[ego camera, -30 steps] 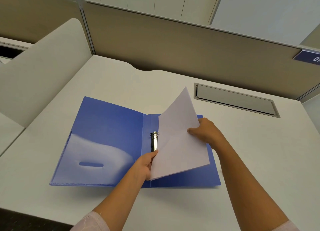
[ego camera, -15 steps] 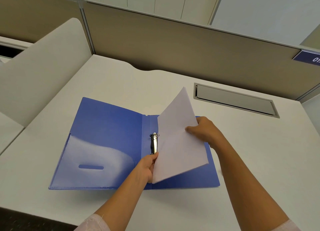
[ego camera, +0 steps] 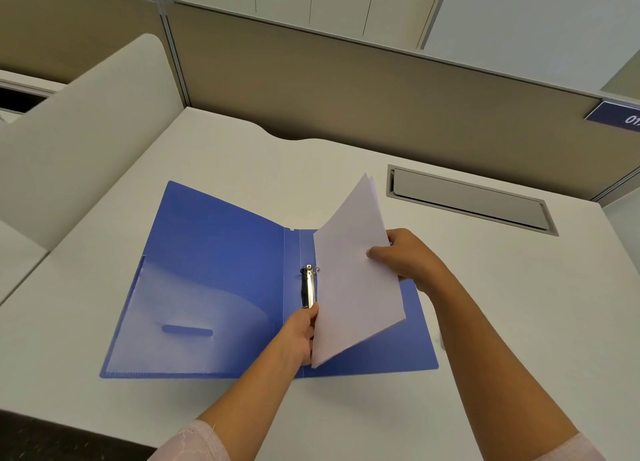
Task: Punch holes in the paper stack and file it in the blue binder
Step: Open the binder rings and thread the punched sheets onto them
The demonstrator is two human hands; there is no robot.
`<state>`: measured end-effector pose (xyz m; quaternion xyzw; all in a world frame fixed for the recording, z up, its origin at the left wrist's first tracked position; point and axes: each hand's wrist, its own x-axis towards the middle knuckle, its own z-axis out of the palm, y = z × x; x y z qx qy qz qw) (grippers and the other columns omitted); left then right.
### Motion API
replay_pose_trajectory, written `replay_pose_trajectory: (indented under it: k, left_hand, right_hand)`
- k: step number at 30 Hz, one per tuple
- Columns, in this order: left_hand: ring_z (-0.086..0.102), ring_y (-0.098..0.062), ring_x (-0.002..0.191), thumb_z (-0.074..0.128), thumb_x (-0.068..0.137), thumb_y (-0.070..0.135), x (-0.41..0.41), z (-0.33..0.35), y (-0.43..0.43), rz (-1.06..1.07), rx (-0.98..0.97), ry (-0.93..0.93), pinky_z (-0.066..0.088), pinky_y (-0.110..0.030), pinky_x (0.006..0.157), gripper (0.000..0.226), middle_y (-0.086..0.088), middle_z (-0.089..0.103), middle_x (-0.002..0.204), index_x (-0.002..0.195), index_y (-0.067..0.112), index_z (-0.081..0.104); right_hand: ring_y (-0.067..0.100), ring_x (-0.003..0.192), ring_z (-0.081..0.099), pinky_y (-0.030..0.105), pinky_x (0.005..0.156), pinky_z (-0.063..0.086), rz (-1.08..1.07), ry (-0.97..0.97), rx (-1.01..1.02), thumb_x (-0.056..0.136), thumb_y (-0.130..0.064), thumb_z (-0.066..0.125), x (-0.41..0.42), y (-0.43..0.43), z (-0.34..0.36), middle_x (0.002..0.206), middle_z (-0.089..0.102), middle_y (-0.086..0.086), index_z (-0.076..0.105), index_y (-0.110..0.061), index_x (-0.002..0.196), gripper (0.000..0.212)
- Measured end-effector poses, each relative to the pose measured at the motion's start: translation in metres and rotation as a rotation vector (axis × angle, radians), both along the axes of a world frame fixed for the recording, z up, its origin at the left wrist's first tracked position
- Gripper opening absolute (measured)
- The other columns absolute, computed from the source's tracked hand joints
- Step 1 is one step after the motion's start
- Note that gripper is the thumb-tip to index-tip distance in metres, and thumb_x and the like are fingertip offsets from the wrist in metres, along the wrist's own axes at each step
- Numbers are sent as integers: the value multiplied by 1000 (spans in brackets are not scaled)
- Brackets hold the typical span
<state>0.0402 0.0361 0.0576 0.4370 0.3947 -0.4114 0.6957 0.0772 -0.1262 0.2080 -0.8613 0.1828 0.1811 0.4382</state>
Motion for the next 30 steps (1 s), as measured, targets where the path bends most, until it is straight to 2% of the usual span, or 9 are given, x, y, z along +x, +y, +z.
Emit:
replay_pose_trajectory:
  k: [2, 5, 8, 11, 17, 22, 25, 27, 30]
  left_hand:
    - [60, -29, 104, 50, 95, 44, 0, 1, 0, -21, 10, 25, 45, -38, 73, 40, -8, 67, 115, 118, 13, 62]
    - [62, -28, 100, 53, 94, 43, 1, 0, 1, -23, -21, 49, 47, -35, 71, 39, -8, 69, 113, 116, 12, 65]
    - [63, -27, 85, 51, 95, 43, 0, -1, 2, -16, -45, 28, 47, -35, 64, 38, -10, 70, 96, 112, 11, 65]
    - [63, -28, 82, 52, 94, 44, -3, -4, 3, -17, -67, 28, 48, -35, 61, 38, -10, 71, 93, 106, 11, 66]
    - [63, -23, 68, 63, 87, 46, -8, -7, 4, -49, -89, 35, 47, -25, 46, 35, -7, 74, 72, 98, 14, 70]
    - [61, -19, 59, 72, 79, 45, -9, -12, 3, -28, -36, 31, 42, -25, 55, 36, -7, 71, 64, 91, 12, 66]
    - [63, -18, 47, 68, 83, 45, -9, -10, 0, -31, -29, 8, 43, -24, 50, 34, -6, 71, 60, 86, 12, 65]
    - [66, -20, 47, 65, 86, 42, -12, -6, -3, -8, -60, -2, 46, -21, 41, 31, -7, 72, 63, 88, 12, 66]
    - [67, -24, 73, 62, 90, 38, -16, -5, -7, 72, -104, -31, 50, -23, 41, 35, -11, 72, 98, 112, 10, 65]
  right_hand:
    - [15, 76, 66, 22, 51, 51, -3, 3, 16, 88, -15, 56, 0, 0, 1, 96, 66, 1, 59, -17, 114, 26]
    - [14, 76, 67, 22, 51, 52, -13, 11, 54, 88, -14, 56, 0, -1, 1, 91, 66, -3, 59, -18, 111, 24]
    - [14, 77, 67, 22, 52, 53, -14, 17, 85, 88, -13, 55, -1, -1, 3, 91, 66, -4, 58, -20, 108, 21]
    - [14, 78, 68, 23, 53, 53, -9, 16, 90, 89, -13, 55, -2, -3, 4, 89, 66, -5, 59, -21, 106, 19]
    - [12, 74, 68, 19, 48, 52, -23, -3, 102, 88, -14, 56, -1, -6, 7, 85, 67, -6, 60, -22, 100, 15]
    - [11, 71, 67, 19, 46, 51, -41, -10, 111, 88, -13, 56, 0, -10, 7, 82, 68, -6, 60, -28, 87, 15]
    - [10, 69, 68, 17, 44, 50, -39, -12, 114, 88, -13, 57, 0, -11, 7, 81, 68, -6, 60, -29, 83, 16]
    - [10, 69, 68, 17, 43, 50, -38, -12, 119, 87, -13, 57, -1, -11, 6, 81, 69, -6, 61, -28, 84, 15]
    - [12, 71, 69, 19, 46, 51, -36, -2, 111, 87, -13, 57, -1, -11, 5, 83, 69, -5, 63, -23, 96, 15]
